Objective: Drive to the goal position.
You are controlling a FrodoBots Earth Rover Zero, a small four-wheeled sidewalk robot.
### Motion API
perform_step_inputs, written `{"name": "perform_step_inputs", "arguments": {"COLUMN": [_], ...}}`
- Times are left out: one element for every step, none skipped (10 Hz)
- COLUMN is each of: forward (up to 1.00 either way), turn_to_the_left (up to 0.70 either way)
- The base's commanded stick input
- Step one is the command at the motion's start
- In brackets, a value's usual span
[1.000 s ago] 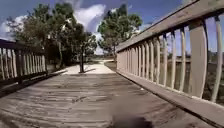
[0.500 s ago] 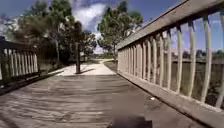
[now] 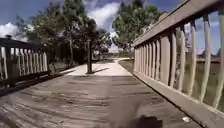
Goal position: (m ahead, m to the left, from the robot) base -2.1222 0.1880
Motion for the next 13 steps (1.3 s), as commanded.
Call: {"name": "perform_step_inputs", "arguments": {"forward": [0.85, 0.85, 0.85, 0.85, 0.85, 0.85, 0.85, 0.85, 0.85, 0.85, 0.85, 0.85, 0.85], "turn_to_the_left": [0.0, 0.0, 0.0, 0.0, 0.0, 0.0, 0.0, 0.0, 0.0, 0.0, 0.0, 0.0, 0.0]}}
